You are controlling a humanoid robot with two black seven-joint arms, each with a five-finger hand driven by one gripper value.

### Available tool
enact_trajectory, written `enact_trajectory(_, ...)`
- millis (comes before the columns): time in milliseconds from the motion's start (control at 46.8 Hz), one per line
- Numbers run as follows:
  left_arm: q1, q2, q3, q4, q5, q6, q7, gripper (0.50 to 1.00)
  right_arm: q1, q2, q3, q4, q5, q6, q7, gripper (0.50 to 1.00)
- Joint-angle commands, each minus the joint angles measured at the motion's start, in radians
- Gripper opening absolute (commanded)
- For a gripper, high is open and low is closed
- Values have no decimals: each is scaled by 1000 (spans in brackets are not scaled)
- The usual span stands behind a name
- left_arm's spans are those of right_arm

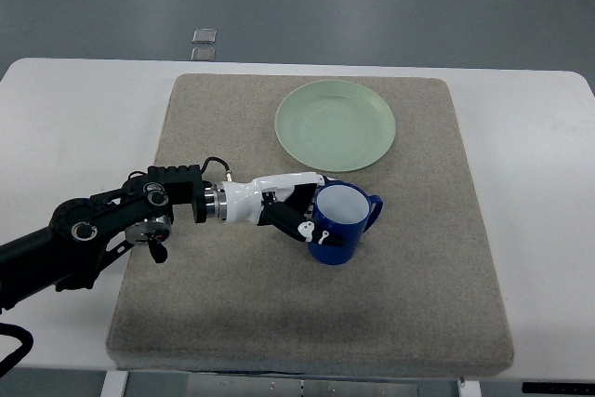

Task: Place cup left of plate with left hand
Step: 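Lift the blue mug with the left hand and carry it past the plate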

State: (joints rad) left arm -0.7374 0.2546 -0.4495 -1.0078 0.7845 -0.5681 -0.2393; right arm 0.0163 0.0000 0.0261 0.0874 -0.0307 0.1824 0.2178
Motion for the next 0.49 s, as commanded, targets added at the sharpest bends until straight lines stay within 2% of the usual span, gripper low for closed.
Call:
enact_trajectory(0,0,-1,-5,-2,-4,16,0,711,1,0,0,0,0,0,0,932)
enact_trajectory(320,-5,-1,-106,-9,-13,148,-2,713,1,0,0,0,0,0,0,932)
enact_trajectory(470,-5,2,-143,-8,-14,252,-2,718,1,0,0,0,0,0,0,932)
